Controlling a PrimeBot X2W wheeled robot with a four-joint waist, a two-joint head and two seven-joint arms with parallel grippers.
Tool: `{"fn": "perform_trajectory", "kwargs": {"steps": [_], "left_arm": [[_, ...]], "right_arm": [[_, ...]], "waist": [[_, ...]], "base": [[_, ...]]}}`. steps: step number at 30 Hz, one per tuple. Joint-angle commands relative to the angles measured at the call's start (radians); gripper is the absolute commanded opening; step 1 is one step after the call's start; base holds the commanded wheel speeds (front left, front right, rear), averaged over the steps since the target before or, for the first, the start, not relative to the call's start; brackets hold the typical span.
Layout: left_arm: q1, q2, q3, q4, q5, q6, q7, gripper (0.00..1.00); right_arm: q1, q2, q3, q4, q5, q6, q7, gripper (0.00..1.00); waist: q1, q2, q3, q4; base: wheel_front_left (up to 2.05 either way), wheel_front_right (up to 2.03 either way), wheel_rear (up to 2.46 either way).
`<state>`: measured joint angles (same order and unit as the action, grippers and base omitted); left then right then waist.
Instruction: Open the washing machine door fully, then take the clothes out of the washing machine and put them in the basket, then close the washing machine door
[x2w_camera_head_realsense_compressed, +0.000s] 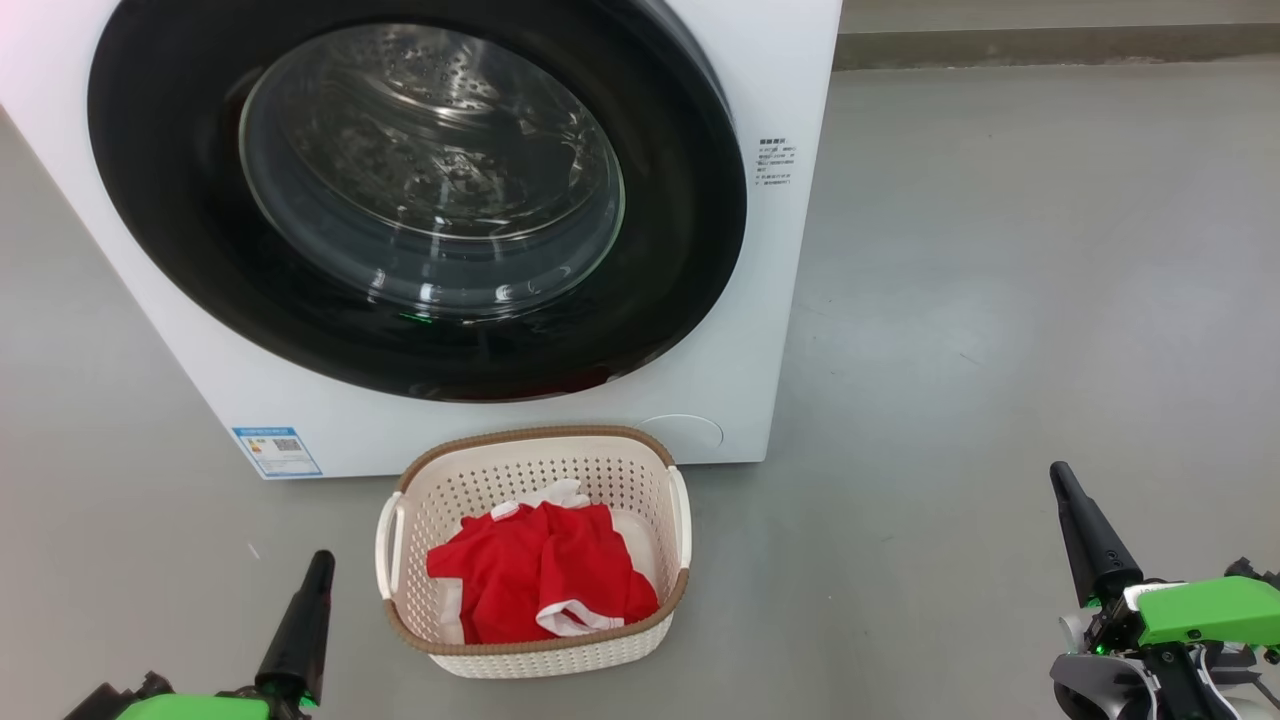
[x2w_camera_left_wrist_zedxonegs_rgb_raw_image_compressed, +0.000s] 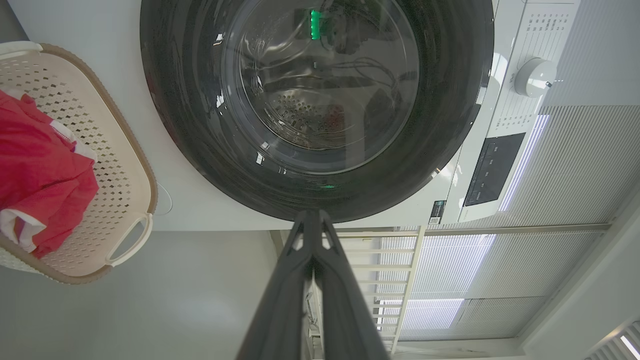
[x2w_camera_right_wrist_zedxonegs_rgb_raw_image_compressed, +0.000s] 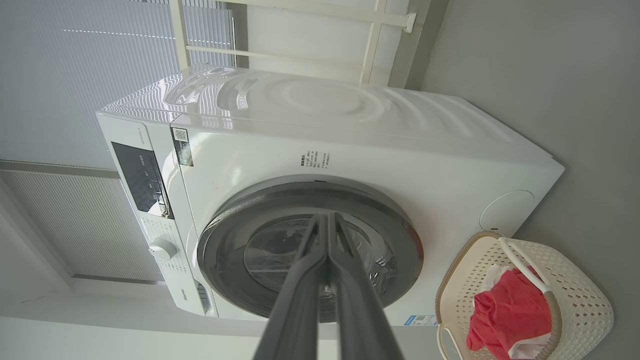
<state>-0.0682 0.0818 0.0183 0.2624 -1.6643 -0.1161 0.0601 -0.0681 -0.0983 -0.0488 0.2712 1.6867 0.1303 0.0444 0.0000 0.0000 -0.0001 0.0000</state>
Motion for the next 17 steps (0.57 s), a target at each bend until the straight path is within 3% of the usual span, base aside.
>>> {"fn": "perform_trajectory", "kwargs": {"steps": [1,17], "left_arm": [[-0.043,0.013,0.036,-0.020,0.005,-0.010,0.005,0.00],[-0.043,0.011,0.038,-0.020,0.007,-0.010,0.007,0.00]], "right_arm": [[-0.043,-0.013,0.017,-0.025,-0.008,0.000,0.003,0.00],[-0.043,-0.011,0.014,-0.025,-0.010,0.000,0.005,0.00]], "waist": [[0.0000,0.0000,0.000,0.000],[0.0000,0.0000,0.000,0.000]], "base": [[0.00,0.00,0.00],[0.00,0.00,0.00]]}}
